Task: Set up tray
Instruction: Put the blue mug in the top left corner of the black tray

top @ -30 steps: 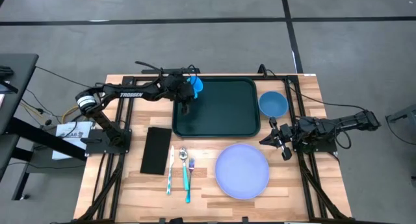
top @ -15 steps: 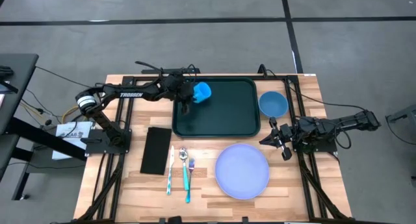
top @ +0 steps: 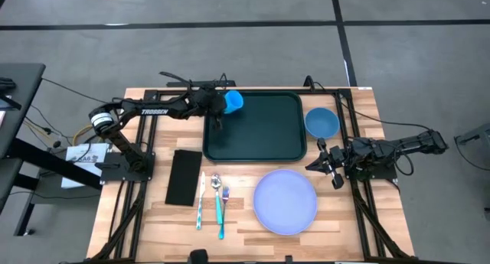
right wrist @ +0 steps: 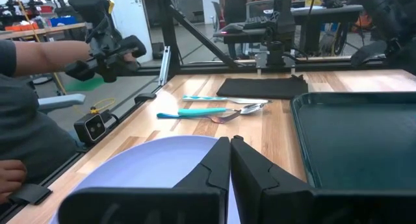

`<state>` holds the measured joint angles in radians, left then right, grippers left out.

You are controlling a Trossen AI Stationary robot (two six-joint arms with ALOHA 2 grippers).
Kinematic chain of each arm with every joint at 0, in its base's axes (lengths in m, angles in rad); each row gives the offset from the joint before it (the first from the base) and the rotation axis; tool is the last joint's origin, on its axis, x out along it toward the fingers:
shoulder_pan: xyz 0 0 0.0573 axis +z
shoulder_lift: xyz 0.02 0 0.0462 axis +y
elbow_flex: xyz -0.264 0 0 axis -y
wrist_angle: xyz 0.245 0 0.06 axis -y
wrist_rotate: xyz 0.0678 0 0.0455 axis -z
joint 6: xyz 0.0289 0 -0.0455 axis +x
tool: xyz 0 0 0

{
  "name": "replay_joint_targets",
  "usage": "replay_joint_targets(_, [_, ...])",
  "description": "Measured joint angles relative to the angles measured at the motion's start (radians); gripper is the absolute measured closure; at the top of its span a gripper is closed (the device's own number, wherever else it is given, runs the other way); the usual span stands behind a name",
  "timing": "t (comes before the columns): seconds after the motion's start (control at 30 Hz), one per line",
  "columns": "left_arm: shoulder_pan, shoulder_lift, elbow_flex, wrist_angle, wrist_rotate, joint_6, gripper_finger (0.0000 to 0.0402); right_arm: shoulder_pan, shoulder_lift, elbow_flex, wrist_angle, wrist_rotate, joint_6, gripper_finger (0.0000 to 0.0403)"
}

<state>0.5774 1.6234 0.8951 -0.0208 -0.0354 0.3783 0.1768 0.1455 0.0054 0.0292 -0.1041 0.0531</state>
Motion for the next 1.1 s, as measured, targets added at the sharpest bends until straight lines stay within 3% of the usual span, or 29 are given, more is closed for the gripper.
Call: replay_joint_targets(1.1, [0.004,0.000,0.000,-0.058,-0.004,0.009,0.0356,0.000,0.000,0.000,0.000,0.000,0.000,0.0397])
